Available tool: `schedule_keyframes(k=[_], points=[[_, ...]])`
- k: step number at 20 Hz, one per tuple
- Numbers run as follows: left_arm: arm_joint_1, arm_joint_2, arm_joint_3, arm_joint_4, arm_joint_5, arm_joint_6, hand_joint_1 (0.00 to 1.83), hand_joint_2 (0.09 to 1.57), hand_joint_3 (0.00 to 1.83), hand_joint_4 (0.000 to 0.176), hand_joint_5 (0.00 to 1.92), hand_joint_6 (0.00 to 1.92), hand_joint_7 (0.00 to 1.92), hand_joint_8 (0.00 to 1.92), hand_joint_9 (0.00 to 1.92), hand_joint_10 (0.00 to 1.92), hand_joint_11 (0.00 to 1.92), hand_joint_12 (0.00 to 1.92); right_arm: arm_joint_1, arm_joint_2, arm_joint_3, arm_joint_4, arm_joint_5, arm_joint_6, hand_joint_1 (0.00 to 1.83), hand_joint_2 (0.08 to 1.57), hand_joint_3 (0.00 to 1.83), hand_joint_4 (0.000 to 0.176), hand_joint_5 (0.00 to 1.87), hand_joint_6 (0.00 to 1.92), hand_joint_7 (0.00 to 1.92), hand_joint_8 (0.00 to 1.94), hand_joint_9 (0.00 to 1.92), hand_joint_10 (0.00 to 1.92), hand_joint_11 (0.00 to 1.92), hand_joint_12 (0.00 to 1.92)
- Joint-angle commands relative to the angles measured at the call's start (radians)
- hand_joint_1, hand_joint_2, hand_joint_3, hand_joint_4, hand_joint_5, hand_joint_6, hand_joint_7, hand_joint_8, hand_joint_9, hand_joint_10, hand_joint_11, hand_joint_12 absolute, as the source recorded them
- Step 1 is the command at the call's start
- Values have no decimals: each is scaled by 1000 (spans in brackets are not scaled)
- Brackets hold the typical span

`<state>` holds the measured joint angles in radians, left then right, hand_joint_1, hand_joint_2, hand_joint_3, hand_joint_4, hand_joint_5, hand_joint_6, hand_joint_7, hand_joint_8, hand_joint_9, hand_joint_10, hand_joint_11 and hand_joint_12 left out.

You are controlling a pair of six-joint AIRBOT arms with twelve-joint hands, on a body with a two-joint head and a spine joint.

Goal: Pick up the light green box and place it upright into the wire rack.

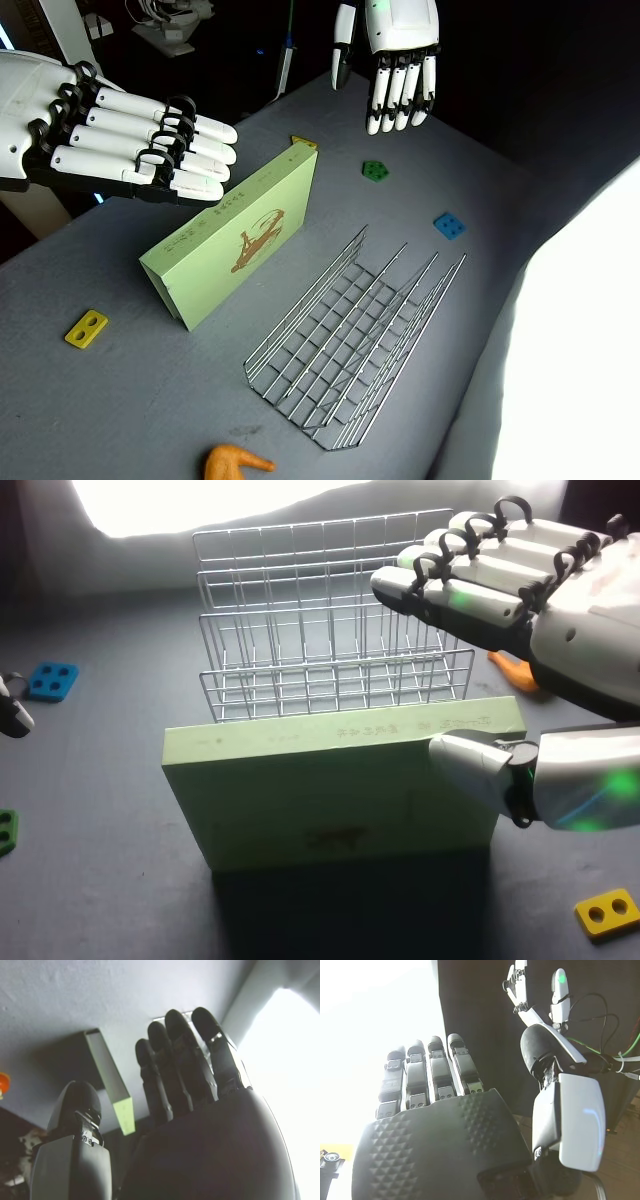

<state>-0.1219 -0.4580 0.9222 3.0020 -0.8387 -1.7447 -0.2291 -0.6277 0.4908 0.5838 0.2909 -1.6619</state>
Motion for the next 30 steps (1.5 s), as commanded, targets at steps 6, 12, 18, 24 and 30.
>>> schedule_keyframes(k=[6, 12, 18, 24, 30], points=[[-14, 6, -10, 10, 66, -2, 642, 1223, 27, 23, 51, 2, 130, 0, 141, 7, 0, 380, 8, 2, -1, -12, 34, 0, 502, 1054, 14, 0, 0, 0, 4, 1, 0, 0, 0, 129], [-14, 18, -24, 10, 66, -3, 692, 1211, 2, 16, 91, 10, 168, 8, 167, 8, 0, 408, 10, -41, -1, 252, 58, -187, 578, 1049, 1, 0, 0, 0, 5, 2, 2, 0, 0, 55], [-7, 23, -26, 10, 65, -4, 651, 1233, 6, 16, 76, 1, 155, 1, 156, 1, 0, 399, 22, -153, 35, 648, 151, -426, 788, 1031, 0, 0, 0, 0, 0, 0, 0, 0, 0, 0], [-9, 25, -41, 10, 65, -4, 661, 1230, 4, 24, 97, 2, 163, 0, 179, 5, 0, 486, 44, -277, 142, 913, 160, -562, 1075, 988, 0, 0, 0, 0, 27, 8, 10, 4, 10, 5], [-13, 26, -39, 10, 65, -6, 663, 1227, 1, 23, 105, 5, 171, 0, 195, 6, 0, 522, 109, -393, 219, 1175, 189, -785, 1036, 993, 0, 0, 0, 0, 36, 7, 18, 6, 25, 14]])
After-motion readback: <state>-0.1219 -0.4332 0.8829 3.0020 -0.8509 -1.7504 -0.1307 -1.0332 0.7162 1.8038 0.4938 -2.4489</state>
